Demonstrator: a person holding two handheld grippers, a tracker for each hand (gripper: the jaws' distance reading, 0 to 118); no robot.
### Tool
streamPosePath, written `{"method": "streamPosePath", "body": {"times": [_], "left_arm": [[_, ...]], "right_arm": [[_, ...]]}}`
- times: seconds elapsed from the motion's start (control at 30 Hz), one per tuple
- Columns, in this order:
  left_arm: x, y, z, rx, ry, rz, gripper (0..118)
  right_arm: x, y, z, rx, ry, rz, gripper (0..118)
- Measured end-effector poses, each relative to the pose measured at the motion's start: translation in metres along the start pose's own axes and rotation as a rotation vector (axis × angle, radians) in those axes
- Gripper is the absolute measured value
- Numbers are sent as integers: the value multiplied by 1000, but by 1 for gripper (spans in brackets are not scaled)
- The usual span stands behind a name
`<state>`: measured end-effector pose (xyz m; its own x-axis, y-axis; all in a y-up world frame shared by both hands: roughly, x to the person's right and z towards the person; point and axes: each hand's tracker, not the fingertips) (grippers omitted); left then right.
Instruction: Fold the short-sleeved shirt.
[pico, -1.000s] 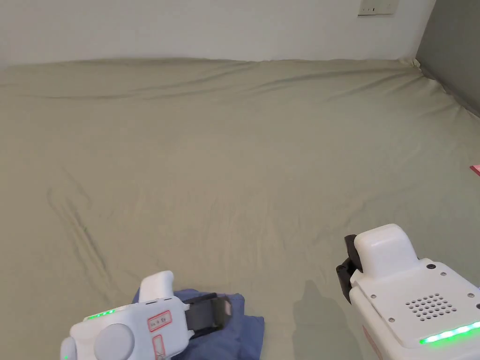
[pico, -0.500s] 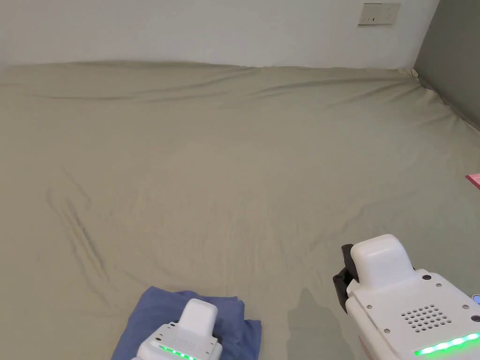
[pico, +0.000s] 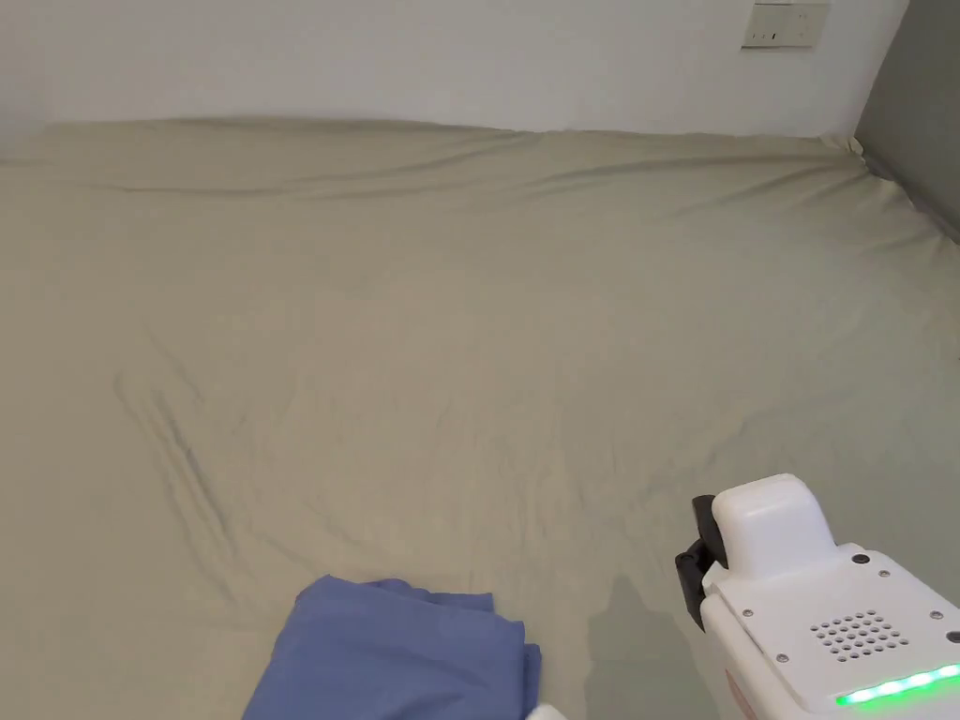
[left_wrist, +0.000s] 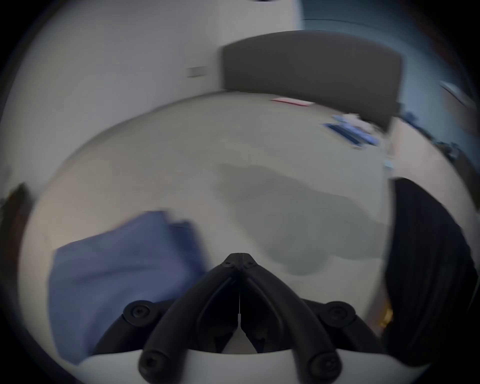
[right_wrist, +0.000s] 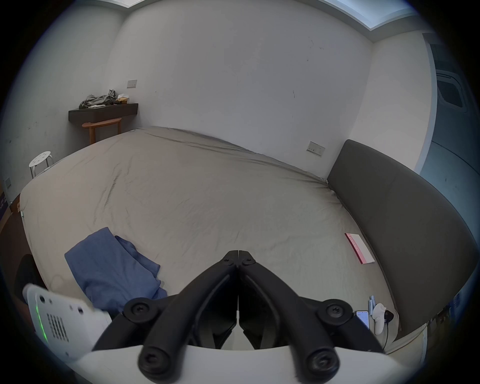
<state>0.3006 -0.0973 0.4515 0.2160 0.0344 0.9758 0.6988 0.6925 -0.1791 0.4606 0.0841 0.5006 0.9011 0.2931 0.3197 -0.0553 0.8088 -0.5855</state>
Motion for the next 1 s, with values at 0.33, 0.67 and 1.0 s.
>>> {"method": "streamPosePath", "body": {"times": [0.33,0.67,1.0], "left_arm": [[-121,-28,111,228,218,466,0],[-226,-78,176,239,399,709,0],[-264,-113,121,90,-150,1061,61]], "right_arm": [[-31,19,-22,46,152,-26,2],[-133,-63,-121,-449,574,75,2],[-132,-70,-134,-509,633,61,2]]}}
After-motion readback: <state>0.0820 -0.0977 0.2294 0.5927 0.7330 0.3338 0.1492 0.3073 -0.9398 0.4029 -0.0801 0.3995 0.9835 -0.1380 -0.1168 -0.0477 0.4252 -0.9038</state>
